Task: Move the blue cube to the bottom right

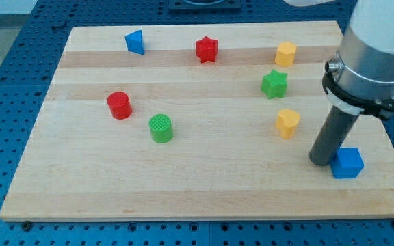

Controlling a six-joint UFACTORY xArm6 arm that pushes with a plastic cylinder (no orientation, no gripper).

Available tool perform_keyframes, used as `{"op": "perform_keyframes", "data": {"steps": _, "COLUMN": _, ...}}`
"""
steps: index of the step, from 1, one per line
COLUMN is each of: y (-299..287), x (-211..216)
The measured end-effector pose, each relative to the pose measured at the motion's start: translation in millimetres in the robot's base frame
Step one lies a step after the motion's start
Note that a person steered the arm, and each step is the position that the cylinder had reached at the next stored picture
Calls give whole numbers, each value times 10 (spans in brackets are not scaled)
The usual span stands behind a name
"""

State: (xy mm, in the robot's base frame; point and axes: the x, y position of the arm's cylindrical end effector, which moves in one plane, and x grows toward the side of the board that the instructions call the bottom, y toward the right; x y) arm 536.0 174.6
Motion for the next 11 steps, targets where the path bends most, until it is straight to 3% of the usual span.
{"op": "perform_keyframes", "data": {"steps": 3, "y": 613, "x": -150}}
{"op": "perform_keyframes", "data": {"steps": 7, "y": 473, "x": 139}}
{"op": "perform_keyframes", "data": {"steps": 9, "y": 403, "x": -30}}
{"op": "perform_keyframes", "data": {"steps": 11, "y": 5, "x": 116}}
